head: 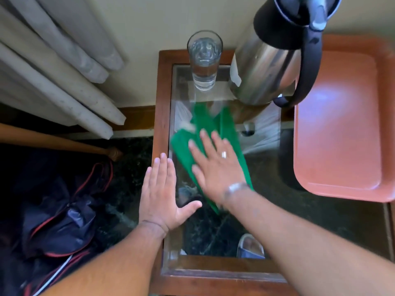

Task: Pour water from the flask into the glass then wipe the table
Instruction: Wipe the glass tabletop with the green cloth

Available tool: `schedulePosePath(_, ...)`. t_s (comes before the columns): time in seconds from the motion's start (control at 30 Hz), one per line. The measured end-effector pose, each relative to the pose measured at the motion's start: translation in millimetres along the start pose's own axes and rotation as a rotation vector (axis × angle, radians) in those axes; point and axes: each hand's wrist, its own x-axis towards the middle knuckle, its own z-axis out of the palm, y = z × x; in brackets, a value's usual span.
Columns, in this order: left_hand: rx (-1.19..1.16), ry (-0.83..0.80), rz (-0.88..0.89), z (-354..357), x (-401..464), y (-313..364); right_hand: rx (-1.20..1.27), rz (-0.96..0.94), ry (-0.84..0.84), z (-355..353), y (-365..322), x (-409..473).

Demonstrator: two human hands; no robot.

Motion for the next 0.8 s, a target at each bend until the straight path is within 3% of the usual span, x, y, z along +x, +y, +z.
schedulePosePath(0.1,0.029,0.018,-0.002,-1.1,-0.3,-0.6,-0.017,-0.212,-0.056,8.3,31.8,-73.4)
schedulePosePath(0.2,0.045,0.035,0.002,2.7,-0.1,-2.0,-0.058,0.065,0.022,1.4,69.5,-44.7)
schedulePosePath(0.3,0.055,0.053,-0.003,3.9,0.5,-2.6,-0.002,0.310,0.031,-11.1,60.1,-4.0)
schedulePosePath(0.47,0.041,0.054,-0.026,2.7,-0.6,-1.1,0.062,0.229,0.002,19.7,7.6,-113.9)
schedulePosePath(0.6,0.063,0.036,-0.045,1.6,1.6,0.5,0.114,0.268,-0.033,13.2,3.5,-132.4)
schedulePosePath(0.67,0.095,0.012,-0.053,0.4,1.1,0.7,0.219,0.426,-0.007,1.7,9.7,-141.4)
schedulePosePath(0.73,0.128,0.007,-0.059,-0.5,1.2,2.2,0.315,0.711,0.047,-5.1,20.7,-160.6)
schedulePosePath(0.8,0.149,0.001,-0.065,-0.3,2.0,3.0,0.409,0.985,-0.005,-7.5,27.9,-175.9)
